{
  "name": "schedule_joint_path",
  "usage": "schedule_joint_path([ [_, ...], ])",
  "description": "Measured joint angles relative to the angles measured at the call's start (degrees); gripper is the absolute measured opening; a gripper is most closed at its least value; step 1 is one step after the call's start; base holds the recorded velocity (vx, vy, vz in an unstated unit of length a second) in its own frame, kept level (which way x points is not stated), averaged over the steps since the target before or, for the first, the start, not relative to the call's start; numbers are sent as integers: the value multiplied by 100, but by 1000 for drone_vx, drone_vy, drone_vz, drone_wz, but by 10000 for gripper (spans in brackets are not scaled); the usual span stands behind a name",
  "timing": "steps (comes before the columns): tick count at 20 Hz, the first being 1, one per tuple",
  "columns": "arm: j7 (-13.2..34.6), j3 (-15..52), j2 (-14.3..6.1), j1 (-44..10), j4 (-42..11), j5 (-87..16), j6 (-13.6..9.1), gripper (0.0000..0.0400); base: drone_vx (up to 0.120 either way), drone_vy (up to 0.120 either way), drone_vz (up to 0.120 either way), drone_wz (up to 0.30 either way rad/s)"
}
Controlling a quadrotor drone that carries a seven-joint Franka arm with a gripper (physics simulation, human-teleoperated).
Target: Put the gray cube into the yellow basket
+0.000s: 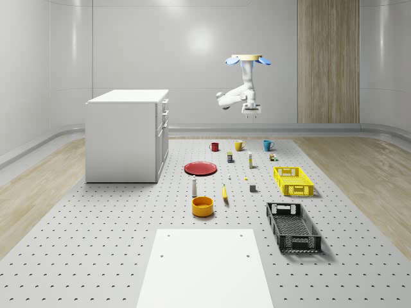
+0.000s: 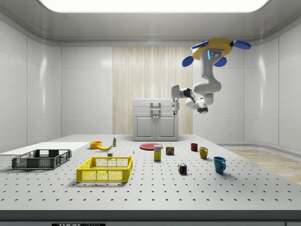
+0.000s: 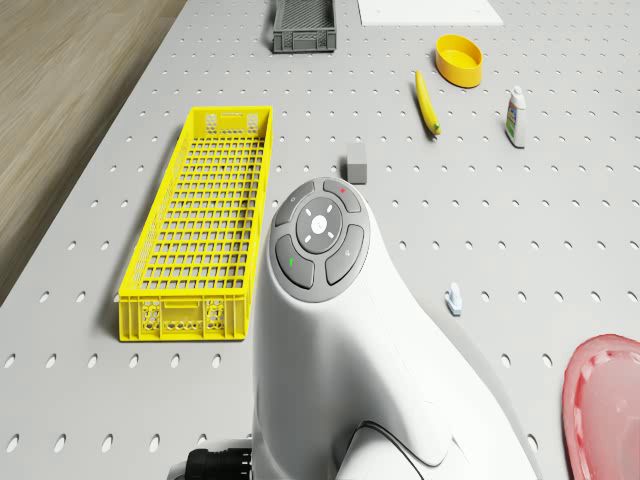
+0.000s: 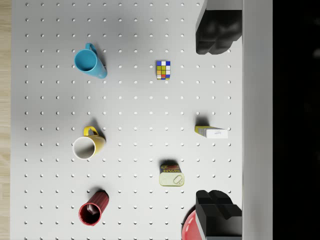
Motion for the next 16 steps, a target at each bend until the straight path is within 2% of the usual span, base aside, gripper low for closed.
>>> schedule_joint_path([
  [16, 145, 140, -446, -155, 31, 231, 402, 400, 120, 0, 0, 0],
])
